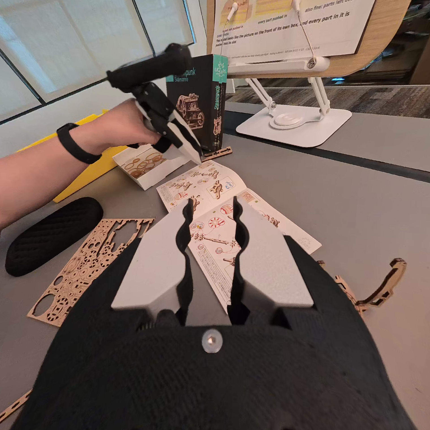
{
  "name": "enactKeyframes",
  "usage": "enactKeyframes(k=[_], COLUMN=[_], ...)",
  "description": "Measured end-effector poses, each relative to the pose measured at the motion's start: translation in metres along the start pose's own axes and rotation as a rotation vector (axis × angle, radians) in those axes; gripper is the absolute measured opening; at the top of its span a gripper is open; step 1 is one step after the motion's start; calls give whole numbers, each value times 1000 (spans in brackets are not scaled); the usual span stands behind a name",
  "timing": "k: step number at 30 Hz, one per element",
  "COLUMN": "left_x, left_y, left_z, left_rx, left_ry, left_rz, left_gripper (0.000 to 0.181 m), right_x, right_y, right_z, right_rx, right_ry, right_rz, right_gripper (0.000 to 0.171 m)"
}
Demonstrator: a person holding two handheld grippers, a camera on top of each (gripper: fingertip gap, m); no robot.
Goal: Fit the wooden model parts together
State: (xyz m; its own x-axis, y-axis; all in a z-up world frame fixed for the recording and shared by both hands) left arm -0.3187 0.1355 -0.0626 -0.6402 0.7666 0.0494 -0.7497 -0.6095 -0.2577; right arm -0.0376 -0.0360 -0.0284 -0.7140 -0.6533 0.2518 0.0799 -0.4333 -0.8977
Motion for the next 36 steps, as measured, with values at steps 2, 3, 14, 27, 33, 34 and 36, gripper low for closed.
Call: enactKeyframes(k=[2, 3, 14, 27, 33, 34, 36], left_x=[6, 9, 29, 35, 34, 31, 25], left_y=[-3, -3, 4, 4, 2, 1, 0], left_z=[-5, -7, -10, -15, -16, -16, -16], left_rx=[38, 52, 105, 129, 149, 151, 165], left_ry=[-12, -16, 29, 20, -5, -11, -4], left_rz=[16, 22, 61, 65, 25, 4, -19], left_gripper=[32, 33, 33, 17, 6, 2, 1], right_x=[0, 1, -2, -1, -1, -1, -2], right_y=[0, 0, -4, -4, -6, -6, -6], right_z=[0, 1, 9, 10, 12, 12, 13], right_rx=[4, 4, -25, -12, -19, -19, -18], right_ry=[-7, -8, -15, -19, -20, -20, -20], right_rz=[-2, -3, -31, -36, -39, -39, -43], right_gripper=[33, 33, 33, 33, 33, 33, 33])
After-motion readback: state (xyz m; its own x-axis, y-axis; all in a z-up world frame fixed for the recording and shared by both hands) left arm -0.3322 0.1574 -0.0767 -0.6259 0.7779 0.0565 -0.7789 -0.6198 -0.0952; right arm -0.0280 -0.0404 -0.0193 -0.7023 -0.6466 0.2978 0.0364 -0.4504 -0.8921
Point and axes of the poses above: each gripper's, where its closed fingertips meet, z back along the fingers, y out of its underside, x = y × z across the jaws, the point moved 9 cm from there along z, back along the fingers, and after that the axes turned 8 degrees about x, right-handed, at the moved point
